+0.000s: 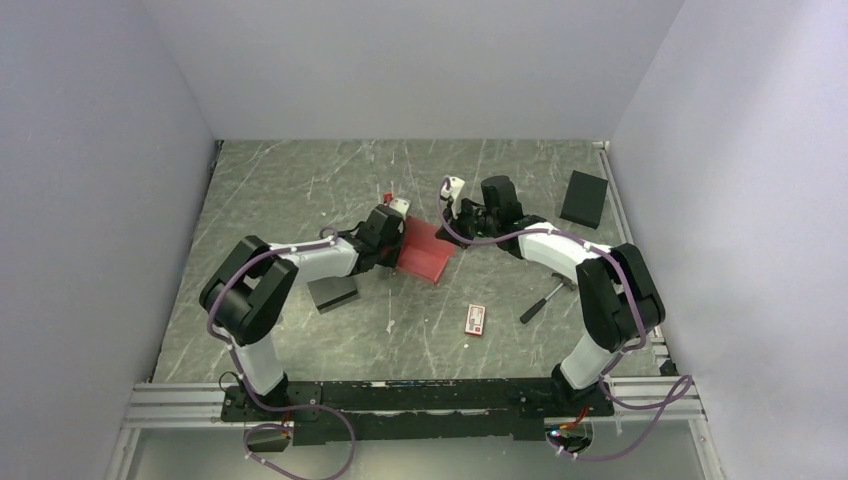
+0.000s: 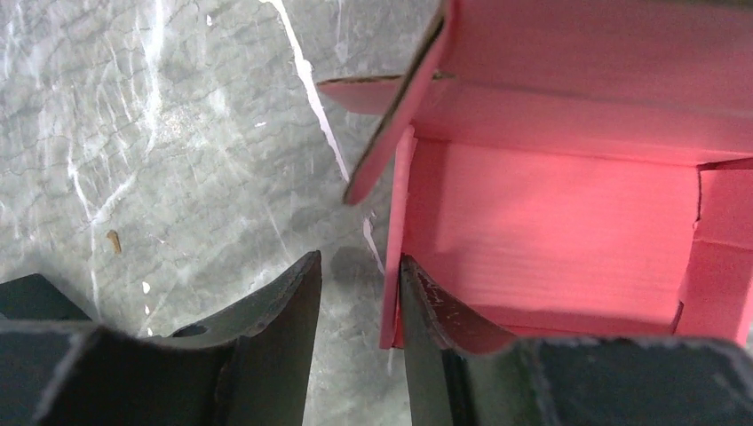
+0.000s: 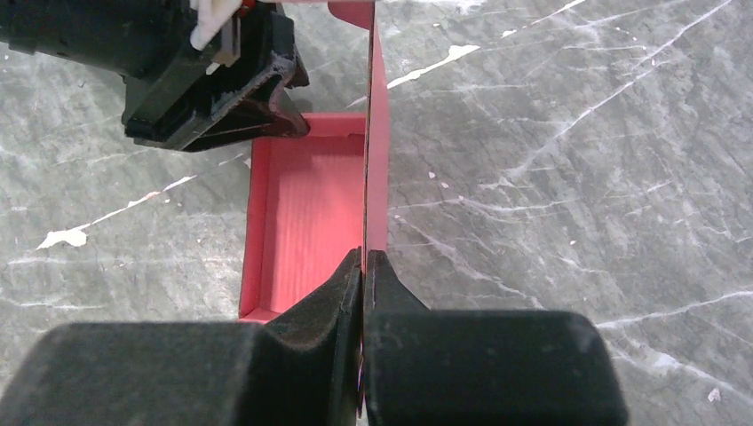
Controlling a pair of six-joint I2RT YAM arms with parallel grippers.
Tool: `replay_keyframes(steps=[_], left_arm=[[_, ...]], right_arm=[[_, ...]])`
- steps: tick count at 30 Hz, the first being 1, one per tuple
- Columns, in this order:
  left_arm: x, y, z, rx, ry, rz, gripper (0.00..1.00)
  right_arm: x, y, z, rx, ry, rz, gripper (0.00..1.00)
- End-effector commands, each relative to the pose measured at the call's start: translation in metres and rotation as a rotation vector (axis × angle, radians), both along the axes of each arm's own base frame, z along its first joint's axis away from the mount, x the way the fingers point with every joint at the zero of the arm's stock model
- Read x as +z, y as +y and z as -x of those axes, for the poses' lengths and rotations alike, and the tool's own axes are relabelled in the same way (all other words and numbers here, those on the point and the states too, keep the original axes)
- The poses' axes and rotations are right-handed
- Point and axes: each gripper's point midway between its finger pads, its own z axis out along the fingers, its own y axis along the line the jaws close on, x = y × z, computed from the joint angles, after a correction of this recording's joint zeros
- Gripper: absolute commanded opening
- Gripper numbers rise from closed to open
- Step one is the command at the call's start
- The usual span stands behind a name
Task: Fold the paper box
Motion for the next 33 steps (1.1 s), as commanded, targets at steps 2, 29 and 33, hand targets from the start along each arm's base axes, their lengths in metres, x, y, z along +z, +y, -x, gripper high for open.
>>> replay_keyframes(steps=[2,29,33], left_arm=[[0.032,-0.009,-0.011,0.027,-0.079,0.129,0.43],[-0.004,-0.017,-0.016,-0.01,-0.081,0.024,0.0],[-0.004,-0.016,-0.015,0.002,-0.142,-0.143,0.0]], right_arm=[[0.0,0.005,-0.002,0.001,0.008,-0.001,0.02],[-0.003,0.007,0.0,0.009,0.019,0.004,0.02],[-0.004,0.008,0.0,0.011,0.017,0.008,0.02]])
